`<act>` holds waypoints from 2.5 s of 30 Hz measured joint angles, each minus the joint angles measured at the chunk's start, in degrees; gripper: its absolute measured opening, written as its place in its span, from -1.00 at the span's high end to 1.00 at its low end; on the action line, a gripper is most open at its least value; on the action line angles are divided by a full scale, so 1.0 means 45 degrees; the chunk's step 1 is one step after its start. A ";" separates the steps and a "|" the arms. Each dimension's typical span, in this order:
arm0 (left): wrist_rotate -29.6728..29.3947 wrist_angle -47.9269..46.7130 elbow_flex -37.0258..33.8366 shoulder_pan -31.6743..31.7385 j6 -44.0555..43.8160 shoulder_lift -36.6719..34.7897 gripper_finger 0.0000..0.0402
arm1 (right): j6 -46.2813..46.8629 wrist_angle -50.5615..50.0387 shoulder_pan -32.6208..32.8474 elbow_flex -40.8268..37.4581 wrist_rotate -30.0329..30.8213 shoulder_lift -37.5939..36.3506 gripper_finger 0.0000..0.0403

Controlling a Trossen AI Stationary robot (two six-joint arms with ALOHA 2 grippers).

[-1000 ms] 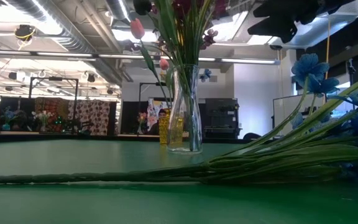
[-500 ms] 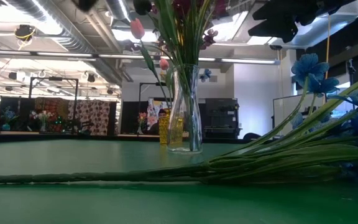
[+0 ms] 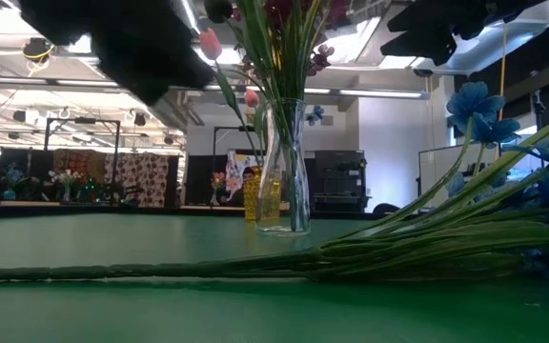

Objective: Sort flowers into vase by color
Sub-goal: Put the blue flowers into the yellow vase

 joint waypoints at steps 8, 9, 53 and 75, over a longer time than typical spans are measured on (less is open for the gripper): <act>0.0186 0.0837 0.0001 0.0267 -0.0714 0.1269 0.37 | -0.0101 0.0000 0.0000 0.0000 0.0087 0.0000 -0.28; 0.0324 0.0911 0.0001 0.0267 -0.0819 0.1379 0.36 | -0.0110 0.0000 0.0000 0.0000 0.0087 0.0000 -0.28; -0.2993 0.0061 0.0043 -0.0710 -0.0403 0.3515 0.60 | -0.0334 -0.0151 0.0000 -0.0005 0.0083 0.0010 -0.28; -0.2977 -0.0971 -0.0033 -0.0849 -0.0129 -0.0612 1.00 | -0.0668 -0.0155 0.0005 -0.0010 0.0078 0.0010 -0.28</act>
